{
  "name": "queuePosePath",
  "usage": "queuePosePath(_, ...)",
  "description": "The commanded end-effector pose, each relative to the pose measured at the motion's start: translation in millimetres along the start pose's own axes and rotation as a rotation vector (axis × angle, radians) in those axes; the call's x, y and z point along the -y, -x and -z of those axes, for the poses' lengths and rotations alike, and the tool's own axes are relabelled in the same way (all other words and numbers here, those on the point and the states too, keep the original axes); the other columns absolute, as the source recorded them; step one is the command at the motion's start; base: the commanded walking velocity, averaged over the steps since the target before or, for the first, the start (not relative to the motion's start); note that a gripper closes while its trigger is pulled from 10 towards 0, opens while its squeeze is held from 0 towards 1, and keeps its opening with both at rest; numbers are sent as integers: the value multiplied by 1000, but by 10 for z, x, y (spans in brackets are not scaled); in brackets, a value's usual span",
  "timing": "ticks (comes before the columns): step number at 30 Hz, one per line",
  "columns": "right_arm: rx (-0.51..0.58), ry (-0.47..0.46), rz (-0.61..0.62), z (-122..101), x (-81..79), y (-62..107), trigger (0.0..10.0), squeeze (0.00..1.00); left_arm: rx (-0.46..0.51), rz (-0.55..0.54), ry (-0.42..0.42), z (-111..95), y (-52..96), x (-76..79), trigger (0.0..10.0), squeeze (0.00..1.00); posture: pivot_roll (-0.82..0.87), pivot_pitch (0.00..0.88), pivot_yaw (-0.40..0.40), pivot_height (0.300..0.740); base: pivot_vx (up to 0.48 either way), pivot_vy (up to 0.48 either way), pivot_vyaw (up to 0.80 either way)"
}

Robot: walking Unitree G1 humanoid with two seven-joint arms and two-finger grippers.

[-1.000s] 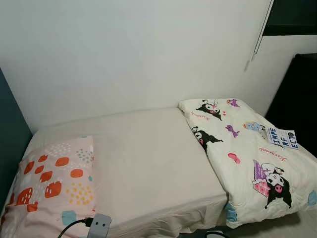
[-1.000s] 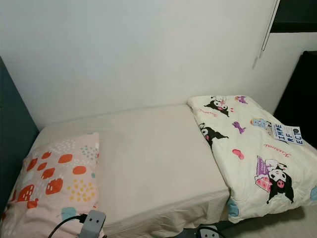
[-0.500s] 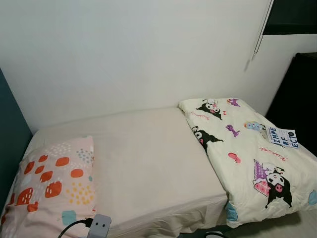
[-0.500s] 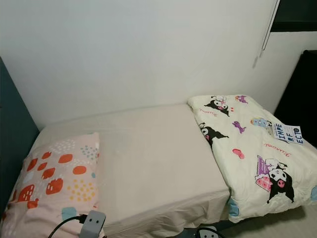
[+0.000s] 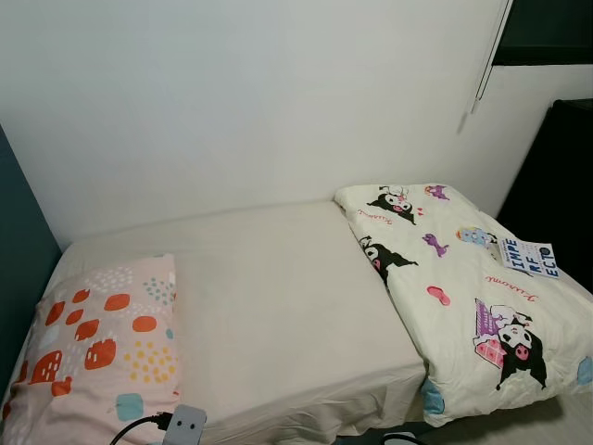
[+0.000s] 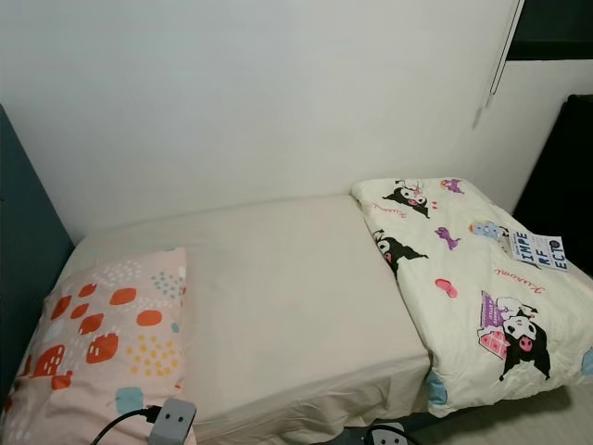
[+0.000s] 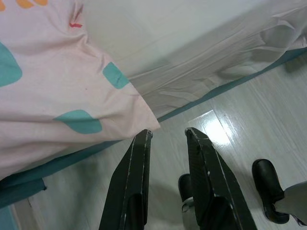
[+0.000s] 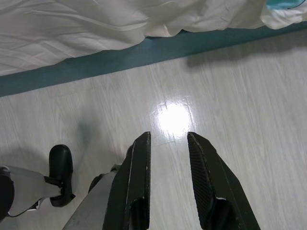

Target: Clean up the room

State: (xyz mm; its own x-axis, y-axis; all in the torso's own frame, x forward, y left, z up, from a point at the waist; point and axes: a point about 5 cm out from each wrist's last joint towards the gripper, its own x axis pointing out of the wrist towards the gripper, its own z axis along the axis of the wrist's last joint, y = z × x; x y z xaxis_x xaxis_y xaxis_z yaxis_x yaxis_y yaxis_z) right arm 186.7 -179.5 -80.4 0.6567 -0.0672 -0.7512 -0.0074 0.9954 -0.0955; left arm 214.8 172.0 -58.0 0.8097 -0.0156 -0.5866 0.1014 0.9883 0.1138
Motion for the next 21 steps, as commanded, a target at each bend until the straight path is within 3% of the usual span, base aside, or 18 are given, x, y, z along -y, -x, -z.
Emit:
queuePosePath(1, 1, 5, -2, 1, 7, 1, 10000, 0, -8, 3, 0, 27, 11, 19, 10000, 0, 3, 47, -32, 740, 0, 0, 0)
queuePosePath(21, -2, 13, -9, -10, -11, -5, 10000, 0, -9, -1, 6, 22, 8, 14, 10000, 0, 10, 58, -36, 740, 0, 0, 0)
